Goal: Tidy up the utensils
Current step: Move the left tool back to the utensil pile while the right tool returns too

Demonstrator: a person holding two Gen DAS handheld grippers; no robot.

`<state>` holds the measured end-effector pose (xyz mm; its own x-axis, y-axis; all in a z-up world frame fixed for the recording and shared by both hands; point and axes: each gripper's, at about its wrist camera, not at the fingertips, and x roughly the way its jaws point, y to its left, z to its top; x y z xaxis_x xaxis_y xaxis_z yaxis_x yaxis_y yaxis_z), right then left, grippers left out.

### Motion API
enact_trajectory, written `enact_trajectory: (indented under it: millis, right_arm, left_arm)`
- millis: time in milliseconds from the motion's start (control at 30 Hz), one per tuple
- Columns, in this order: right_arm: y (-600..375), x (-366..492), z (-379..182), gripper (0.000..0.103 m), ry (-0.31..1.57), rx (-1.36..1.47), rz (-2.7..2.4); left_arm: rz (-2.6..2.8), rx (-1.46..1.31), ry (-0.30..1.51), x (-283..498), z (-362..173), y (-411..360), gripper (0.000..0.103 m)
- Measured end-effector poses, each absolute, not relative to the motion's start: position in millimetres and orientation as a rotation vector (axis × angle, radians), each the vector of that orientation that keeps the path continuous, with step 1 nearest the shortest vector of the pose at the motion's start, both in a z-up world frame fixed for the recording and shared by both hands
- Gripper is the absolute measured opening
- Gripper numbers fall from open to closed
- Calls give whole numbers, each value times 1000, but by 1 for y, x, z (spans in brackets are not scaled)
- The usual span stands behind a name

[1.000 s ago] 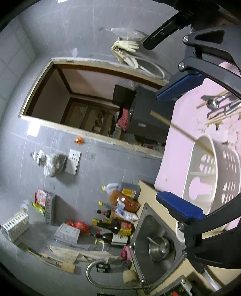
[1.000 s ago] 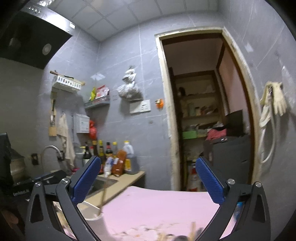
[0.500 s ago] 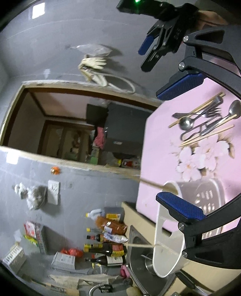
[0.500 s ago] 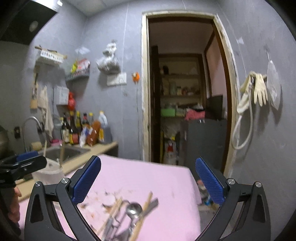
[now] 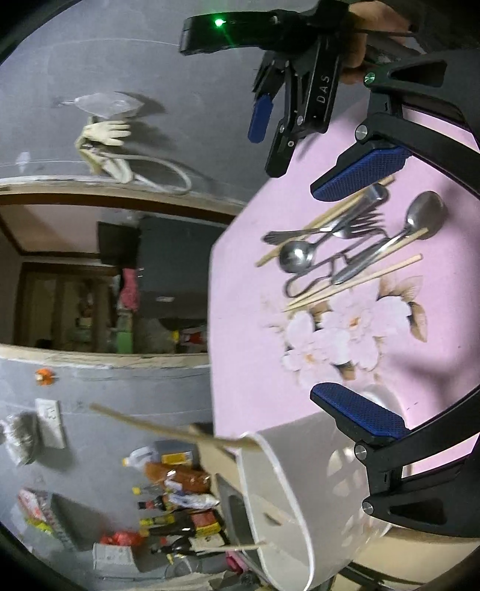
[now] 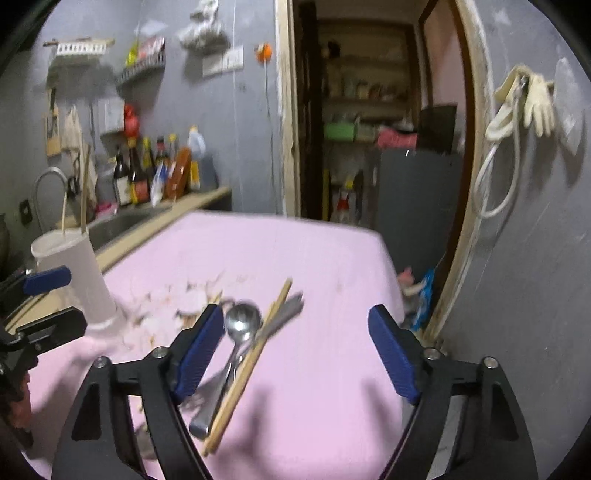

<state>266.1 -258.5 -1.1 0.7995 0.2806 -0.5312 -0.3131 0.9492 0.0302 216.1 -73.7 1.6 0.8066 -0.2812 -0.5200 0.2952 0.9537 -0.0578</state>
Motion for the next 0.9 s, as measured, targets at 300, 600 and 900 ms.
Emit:
enact_trajectory:
  millis: [300, 600, 900]
  right_arm:
    - [-242, 279, -28, 45, 724, -132, 379]
    - [-228, 300, -47, 35, 862, -198, 409]
    - [-218, 320, -46, 33, 888, -229, 399]
  left_arm:
    - [-337, 29, 764, 247, -32, -74, 64]
    - [-370, -12, 906, 278, -50, -71, 41]
    - [-354, -13, 954, 303, -53, -70, 32]
